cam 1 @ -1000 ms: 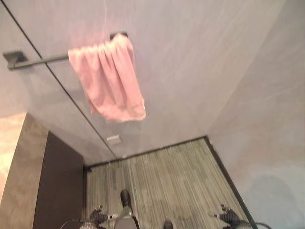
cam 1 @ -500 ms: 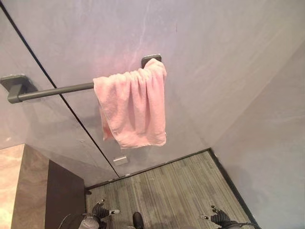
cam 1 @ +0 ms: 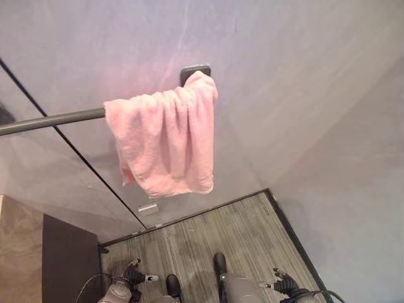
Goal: Put brush and paste in cup on sink, flatten towel.
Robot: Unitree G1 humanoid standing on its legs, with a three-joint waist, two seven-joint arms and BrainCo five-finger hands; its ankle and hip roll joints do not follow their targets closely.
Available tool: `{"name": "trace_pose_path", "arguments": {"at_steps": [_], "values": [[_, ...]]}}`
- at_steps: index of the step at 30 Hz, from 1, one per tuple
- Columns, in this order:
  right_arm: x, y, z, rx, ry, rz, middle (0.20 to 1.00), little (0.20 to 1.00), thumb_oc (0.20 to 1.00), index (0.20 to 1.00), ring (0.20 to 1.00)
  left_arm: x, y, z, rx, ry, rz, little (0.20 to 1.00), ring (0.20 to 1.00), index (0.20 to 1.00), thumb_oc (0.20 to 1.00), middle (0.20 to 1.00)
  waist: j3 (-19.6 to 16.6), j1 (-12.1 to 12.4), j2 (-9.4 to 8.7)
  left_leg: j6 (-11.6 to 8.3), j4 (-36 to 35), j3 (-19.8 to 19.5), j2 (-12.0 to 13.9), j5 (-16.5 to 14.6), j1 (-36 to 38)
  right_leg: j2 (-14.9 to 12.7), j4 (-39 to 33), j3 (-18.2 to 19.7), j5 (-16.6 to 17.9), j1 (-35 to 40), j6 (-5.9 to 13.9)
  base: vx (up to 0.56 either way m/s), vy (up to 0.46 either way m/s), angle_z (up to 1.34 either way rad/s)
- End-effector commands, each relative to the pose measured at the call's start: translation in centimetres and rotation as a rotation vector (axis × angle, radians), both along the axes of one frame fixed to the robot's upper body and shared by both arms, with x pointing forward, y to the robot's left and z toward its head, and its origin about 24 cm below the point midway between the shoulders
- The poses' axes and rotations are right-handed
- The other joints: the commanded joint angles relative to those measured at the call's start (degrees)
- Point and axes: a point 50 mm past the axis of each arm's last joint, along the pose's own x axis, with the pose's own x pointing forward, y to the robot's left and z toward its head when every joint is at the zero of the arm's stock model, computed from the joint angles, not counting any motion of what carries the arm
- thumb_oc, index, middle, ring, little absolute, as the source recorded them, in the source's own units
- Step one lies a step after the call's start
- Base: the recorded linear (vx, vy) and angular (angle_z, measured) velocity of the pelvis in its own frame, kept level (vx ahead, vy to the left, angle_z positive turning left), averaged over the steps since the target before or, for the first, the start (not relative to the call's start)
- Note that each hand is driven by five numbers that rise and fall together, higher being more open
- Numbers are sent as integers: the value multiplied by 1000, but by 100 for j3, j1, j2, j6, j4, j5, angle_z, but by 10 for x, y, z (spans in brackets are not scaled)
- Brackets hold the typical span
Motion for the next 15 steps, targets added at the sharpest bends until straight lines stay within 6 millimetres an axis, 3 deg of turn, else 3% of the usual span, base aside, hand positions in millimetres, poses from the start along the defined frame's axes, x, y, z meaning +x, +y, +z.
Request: {"name": "trace_pose_path", "arguments": {"at_steps": [1,9,11,12,14,15], "values": [[19,-21,11,-74,-53,45,1000,1000,1000,1000,1000,4,2,3,-1,-34,17,1000,1000,1000,1000,1000,-215,3,79,-375,643,25,189,5,-312,124,-262,-38,50,326,184,120,-147,13],[39,-27,21,-101,-129,84,1000,1000,1000,1000,1000,-3,2,0,-14,-20,42,1000,1000,1000,1000,1000,-248,106,139,-488,710,-175,287,24,-312,194,-287,-250,-109,531,52,48,-101,20],[47,-29,27,-95,-174,80,1000,1000,1000,1000,1000,-2,2,0,-10,-21,47,1000,1000,1000,1000,1000,-189,68,152,-573,1012,-164,301,-43,-541,183,-257,-326,-152,453,7,-16,-106,24],[47,-31,28,-95,-184,63,1000,1000,1000,1000,1000,-1,2,1,-12,-26,51,1000,1000,1000,1000,1000,-174,21,162,-619,1166,-28,362,-68,-626,158,-235,-402,-180,448,-8,-16,-83,57],[48,-35,30,-108,-197,41,1000,1000,1000,1000,1000,5,1,3,-17,-46,62,1000,1000,1000,1000,1000,-145,-131,160,-785,1313,764,853,206,-672,78,-179,-560,-229,456,-38,7,16,57],[46,-37,30,-121,-190,31,1000,1000,1000,1000,1000,7,-1,4,-23,-57,64,1000,1000,1000,1000,1000,-145,-120,161,-832,1200,868,1009,294,-610,59,-196,-607,-256,514,-23,72,90,49]]}}
